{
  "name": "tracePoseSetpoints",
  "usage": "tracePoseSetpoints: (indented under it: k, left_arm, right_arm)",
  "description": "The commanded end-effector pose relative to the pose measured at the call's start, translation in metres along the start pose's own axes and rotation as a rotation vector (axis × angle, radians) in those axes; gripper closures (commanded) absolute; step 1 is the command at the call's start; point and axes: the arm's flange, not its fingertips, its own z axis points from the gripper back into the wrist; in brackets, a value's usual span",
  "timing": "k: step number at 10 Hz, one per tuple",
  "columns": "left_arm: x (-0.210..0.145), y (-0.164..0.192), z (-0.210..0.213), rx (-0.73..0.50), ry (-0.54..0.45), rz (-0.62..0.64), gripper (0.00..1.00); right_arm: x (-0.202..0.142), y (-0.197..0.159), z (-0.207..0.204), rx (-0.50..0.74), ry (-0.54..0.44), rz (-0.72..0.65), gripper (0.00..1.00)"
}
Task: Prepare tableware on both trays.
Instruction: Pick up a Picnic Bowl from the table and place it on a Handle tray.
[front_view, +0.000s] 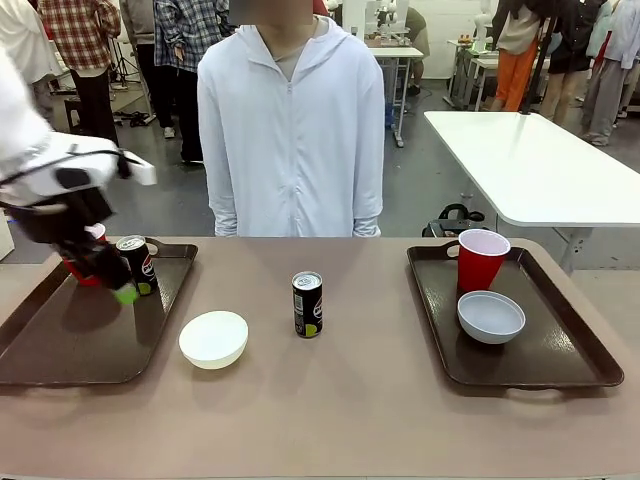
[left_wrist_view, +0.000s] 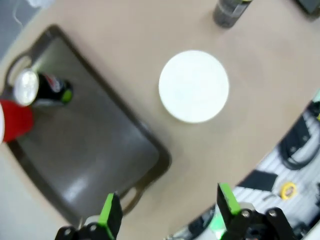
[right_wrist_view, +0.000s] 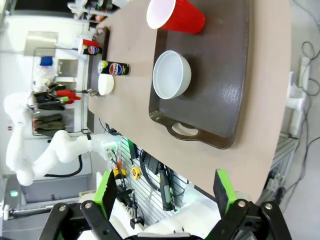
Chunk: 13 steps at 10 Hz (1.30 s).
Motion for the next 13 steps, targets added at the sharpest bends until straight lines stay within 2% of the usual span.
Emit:
tracePoseSetpoints:
  k: [1,3,5,7,9,13]
  left_arm:
    - [0.038,-0.017,-0.03,0.116,0.012,0.005,0.0]
    - [0.057,-0.031,-0.065,0.158,0.031,-0.019,0.0]
    - [0.06,-0.039,-0.098,0.154,0.042,-0.049,0.0]
    - [0.069,-0.027,-0.122,0.038,0.052,-0.056,0.0]
    - [0.074,-0.018,-0.135,-0.024,0.041,-0.054,0.0]
    - [0.088,0.001,-0.154,-0.048,0.046,-0.059,0.0]
  right_arm:
    - [0.001,0.002,0.0,-0.002,-0.007,-0.022,0.0]
    - [0.001,0.002,0.0,-0.002,-0.007,-0.022,0.0]
    - [0.001,0.002,0.0,-0.002,-0.007,-0.022,0.0]
    - [0.001,0.002,0.0,-0.002,-0.007,-0.022,0.0]
    - [0.001,0.002,0.0,-0.002,-0.007,-0.022,0.0]
    - [0.001,0.002,0.0,-0.002,-0.007,-0.022,0.0]
